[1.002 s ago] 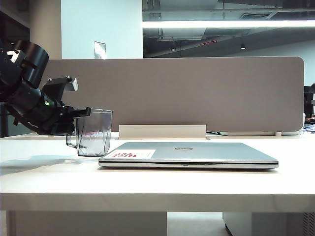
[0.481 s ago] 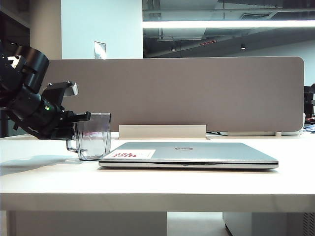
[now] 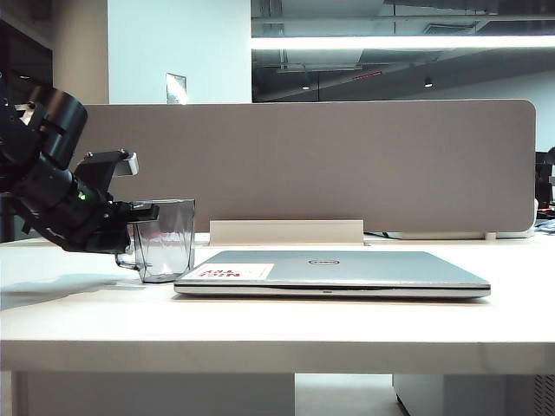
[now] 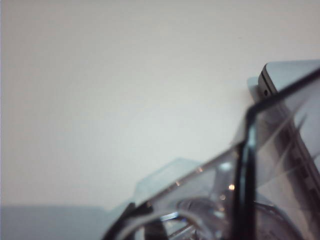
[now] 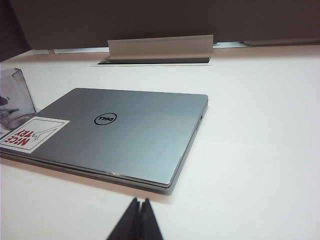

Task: Pick up the water cup and place it on the left side of the laptop.

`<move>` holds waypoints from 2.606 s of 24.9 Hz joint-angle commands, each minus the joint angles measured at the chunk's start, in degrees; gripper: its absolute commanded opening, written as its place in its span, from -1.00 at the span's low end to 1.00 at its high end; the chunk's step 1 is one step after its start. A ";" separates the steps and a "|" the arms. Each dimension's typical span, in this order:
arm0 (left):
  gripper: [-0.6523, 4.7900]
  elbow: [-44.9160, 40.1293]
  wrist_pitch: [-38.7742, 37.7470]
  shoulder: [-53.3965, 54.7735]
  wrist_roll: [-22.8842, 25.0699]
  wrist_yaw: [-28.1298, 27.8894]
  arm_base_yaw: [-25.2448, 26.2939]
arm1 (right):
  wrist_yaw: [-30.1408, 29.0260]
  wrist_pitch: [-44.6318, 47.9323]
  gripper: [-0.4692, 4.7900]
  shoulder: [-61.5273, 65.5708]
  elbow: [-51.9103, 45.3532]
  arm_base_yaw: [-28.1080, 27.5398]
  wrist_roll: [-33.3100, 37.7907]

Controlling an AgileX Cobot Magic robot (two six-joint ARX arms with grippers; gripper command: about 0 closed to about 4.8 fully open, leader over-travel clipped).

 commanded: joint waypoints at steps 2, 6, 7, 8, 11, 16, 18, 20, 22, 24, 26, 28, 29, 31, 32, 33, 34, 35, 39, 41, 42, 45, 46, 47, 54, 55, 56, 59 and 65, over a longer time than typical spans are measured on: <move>-0.64 -0.02 0.17 -0.31 0.26 0.42 -0.02 | 0.00 0.59 -0.82 -0.04 -0.17 -0.04 0.00; -0.43 -0.02 -0.35 -0.72 0.26 1.68 -0.02 | 0.00 0.59 -0.82 -0.04 -0.17 -0.04 0.00; -0.43 -0.02 -0.79 -1.03 0.24 1.92 -0.02 | 0.00 0.59 -0.82 -0.04 -0.17 -0.04 -0.02; -0.43 -0.02 -1.07 -1.38 0.26 1.92 -0.02 | 0.00 0.59 -0.82 -0.04 -0.17 -0.04 0.00; -0.43 -0.02 -2.47 -2.60 0.26 1.92 -0.02 | 0.00 0.59 -0.83 -0.04 -0.17 -0.04 0.00; -0.43 0.00 -7.13 -4.09 0.28 1.92 -0.02 | 0.00 0.59 -0.82 -0.04 -0.17 -0.04 0.00; -0.43 0.00 -11.17 -5.66 0.33 1.92 -0.04 | 0.00 0.59 -0.82 -0.04 -0.17 -0.04 0.00; -0.43 0.00 -13.35 -7.17 0.52 1.92 -0.04 | 0.00 0.59 -0.82 -0.04 -0.17 -0.04 0.00; -0.43 0.00 -15.65 -8.83 1.22 1.90 -0.04 | 0.00 0.59 -0.83 -0.04 -0.17 -0.04 0.00; -0.43 0.00 -18.03 -10.40 1.66 1.92 -0.04 | 0.00 0.59 -0.82 -0.04 -0.17 -0.04 0.00; -0.43 -0.02 -21.97 -12.87 2.45 1.92 -0.04 | 0.24 0.57 -0.82 -0.04 -0.17 -0.04 -0.26; -0.43 -0.02 -24.24 -14.53 2.45 1.92 -0.04 | 0.72 0.59 -0.83 -0.04 -0.17 -0.07 -0.31; -0.43 -0.09 -25.05 -15.47 2.43 1.92 -0.04 | 1.77 0.57 -0.82 -0.04 -0.17 -0.09 -0.46; -0.43 -0.09 -26.10 -16.90 2.40 1.92 -0.04 | 4.42 0.55 -0.82 -0.04 -0.17 -0.11 -0.76; -0.43 -0.09 -26.77 -17.86 2.38 1.95 -0.04 | 5.70 0.55 -0.82 -0.04 -0.20 -0.11 -0.98; -0.43 -0.11 -27.76 -19.37 2.40 1.95 -0.07 | 7.98 0.55 -0.82 -0.04 -0.22 -0.09 -2.32; -0.43 -0.13 -28.59 -20.57 2.40 1.95 -0.07 | 8.96 0.52 -0.82 -0.04 -0.24 -0.11 -3.02; -0.43 -0.26 -29.14 -21.59 2.40 1.97 -0.07 | 9.84 0.46 -0.82 -0.04 -0.24 -0.09 -3.54; -0.43 -3.74 -28.30 -27.74 2.14 2.56 -0.07 | 13.42 0.28 -0.83 -0.04 -0.24 -0.11 -3.72; -0.43 -6.62 -27.50 -31.58 1.18 2.56 -0.07 | 15.19 0.20 -0.83 -0.04 -0.24 -0.11 -3.91; -0.43 -8.00 -27.21 -33.55 0.57 2.54 -0.07 | 15.98 0.17 -0.83 -0.04 -0.24 -0.11 -3.91; -0.47 -14.84 -25.53 -44.41 -2.62 2.34 -0.07 | 17.16 0.13 -0.82 -0.02 -0.24 -0.09 -3.87; -0.47 -15.98 -25.55 -46.58 -2.58 2.36 -0.07 | 17.11 0.11 -0.82 -0.04 -0.24 -0.09 -3.85; -0.47 -17.11 -25.64 -48.65 -2.60 2.36 -0.07 | 16.90 0.13 -0.82 -0.04 -0.24 -0.07 -3.85; -0.78 -24.55 -33.05 -67.73 -2.99 2.38 -0.07 | 16.74 0.17 -0.82 -0.07 -0.24 -0.09 -3.85; -0.78 -25.51 -33.59 -70.38 -3.76 2.58 -0.07 | 16.74 0.15 -0.82 -0.04 -0.24 -0.09 -3.85; -0.78 -26.82 -34.73 -74.64 -4.85 2.58 -0.07 | 16.74 0.15 -0.82 -0.07 -0.24 -0.09 -3.85; -0.78 -28.70 -36.46 -81.46 -5.64 2.54 -0.07 | 16.74 0.15 -0.82 -0.04 -0.24 -0.09 -3.85; -0.78 -29.99 -42.91 -92.21 -4.85 2.14 -0.07 | 16.74 0.15 -0.82 -0.07 -0.24 -0.09 -3.85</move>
